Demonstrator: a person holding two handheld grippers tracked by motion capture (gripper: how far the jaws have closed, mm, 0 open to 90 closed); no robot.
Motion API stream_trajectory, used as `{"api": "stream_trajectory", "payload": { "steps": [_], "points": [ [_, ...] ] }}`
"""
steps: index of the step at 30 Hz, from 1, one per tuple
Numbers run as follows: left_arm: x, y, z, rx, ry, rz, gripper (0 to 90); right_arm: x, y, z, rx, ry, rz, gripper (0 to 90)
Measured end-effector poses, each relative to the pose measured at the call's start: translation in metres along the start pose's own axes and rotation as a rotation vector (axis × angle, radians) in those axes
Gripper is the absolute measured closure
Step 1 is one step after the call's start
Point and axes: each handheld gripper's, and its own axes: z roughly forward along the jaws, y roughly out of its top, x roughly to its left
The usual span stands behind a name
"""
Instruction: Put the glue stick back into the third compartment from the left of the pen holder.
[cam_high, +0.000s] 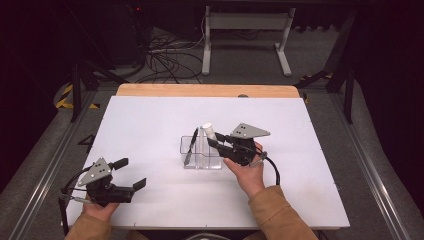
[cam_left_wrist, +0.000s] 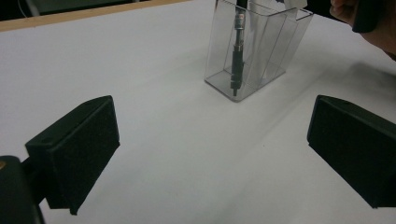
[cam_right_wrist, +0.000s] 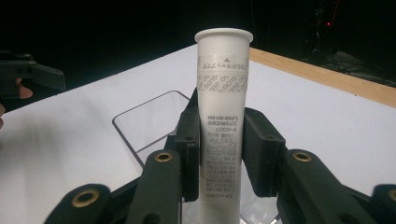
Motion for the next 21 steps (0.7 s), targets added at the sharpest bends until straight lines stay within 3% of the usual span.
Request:
{"api": "stream_trajectory", "payload": {
  "steps": [21],
  "points": [
    [0.001,0.000,0.001,0.005,-0.004,0.009,3.0,0.000,-0.012,0.002,0.041,-0.007,-0.005,69.6]
  ]
}}
